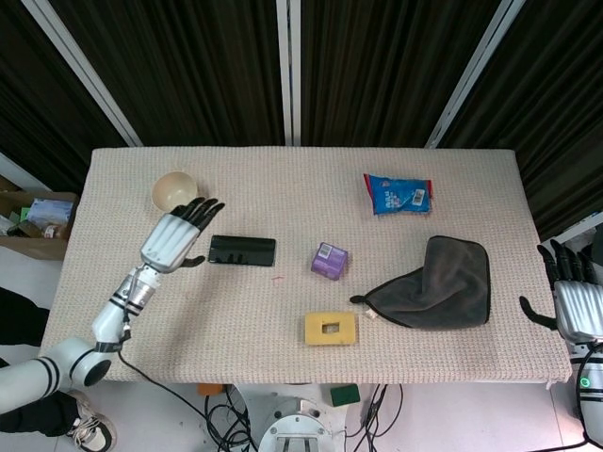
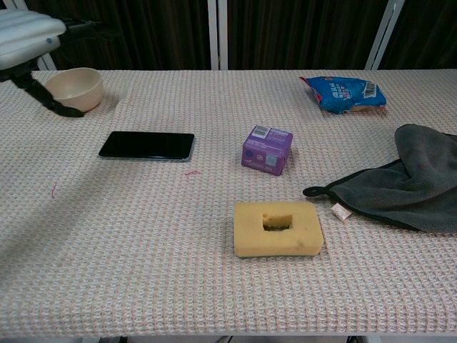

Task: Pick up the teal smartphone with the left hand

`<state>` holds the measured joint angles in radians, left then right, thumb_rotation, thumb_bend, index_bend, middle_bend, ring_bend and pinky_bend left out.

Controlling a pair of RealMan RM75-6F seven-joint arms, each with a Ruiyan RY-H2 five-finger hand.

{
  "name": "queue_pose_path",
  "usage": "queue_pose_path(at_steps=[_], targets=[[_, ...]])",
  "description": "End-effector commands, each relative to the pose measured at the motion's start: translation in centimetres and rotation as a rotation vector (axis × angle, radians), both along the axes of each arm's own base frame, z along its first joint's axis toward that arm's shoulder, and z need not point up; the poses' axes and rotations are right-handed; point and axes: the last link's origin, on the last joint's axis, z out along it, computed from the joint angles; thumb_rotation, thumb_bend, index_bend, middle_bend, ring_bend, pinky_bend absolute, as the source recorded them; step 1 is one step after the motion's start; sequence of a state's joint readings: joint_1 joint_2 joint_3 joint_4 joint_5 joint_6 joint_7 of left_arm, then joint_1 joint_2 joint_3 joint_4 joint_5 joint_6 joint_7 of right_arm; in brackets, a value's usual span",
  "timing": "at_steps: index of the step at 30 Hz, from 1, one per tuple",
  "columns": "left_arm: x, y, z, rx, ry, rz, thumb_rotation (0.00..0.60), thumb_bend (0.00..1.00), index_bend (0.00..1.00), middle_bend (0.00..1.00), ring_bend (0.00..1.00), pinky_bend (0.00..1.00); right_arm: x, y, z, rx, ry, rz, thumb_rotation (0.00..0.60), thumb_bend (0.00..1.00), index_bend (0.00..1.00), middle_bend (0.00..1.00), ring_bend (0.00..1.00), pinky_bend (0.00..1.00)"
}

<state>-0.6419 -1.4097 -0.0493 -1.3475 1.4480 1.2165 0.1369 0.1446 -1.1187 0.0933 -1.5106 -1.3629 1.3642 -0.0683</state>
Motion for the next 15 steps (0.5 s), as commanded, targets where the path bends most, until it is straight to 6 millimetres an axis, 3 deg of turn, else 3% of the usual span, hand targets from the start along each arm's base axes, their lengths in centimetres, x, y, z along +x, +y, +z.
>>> queue_pose_path(at_steps=[1,7,10,15], targets=[[-5.3,-6.5,3.5,0.024,0.039,0.149,0.599,0.0,0.07,0.11,0.08,0.32,-0.7,1.2,0.5,-0.013,0.1,0.01,0.515,0.29,0.0,0.0,0.0,0.0],[-9.9,-13.3,6.6,0.13,0.042,0.307,0.515,0.0,0.07,0.08,0.03,0.29,-1.5,3.3,1.1,-0.01,0.161,-0.002,0.514,0.28,0.0,0.0,0.0,0.0],[-10.9,-15.0,7.3,0.182,0.009,0.324,0.516,0.0,0.07,0.08,0.03,0.29,-1.4,4.0,1.0,-0.012,0.161,0.025,0.514,0.28,0.0,0.0,0.0,0.0],[-11.5,-15.9,7.9,0.219,-0.017,0.325,0.514,0.0,0.07,0.08,0.03,0.28,-1.1,4.9,1.0,-0.011,0.153,0.051,0.513,0.29,0.0,0.0,0.0,0.0]])
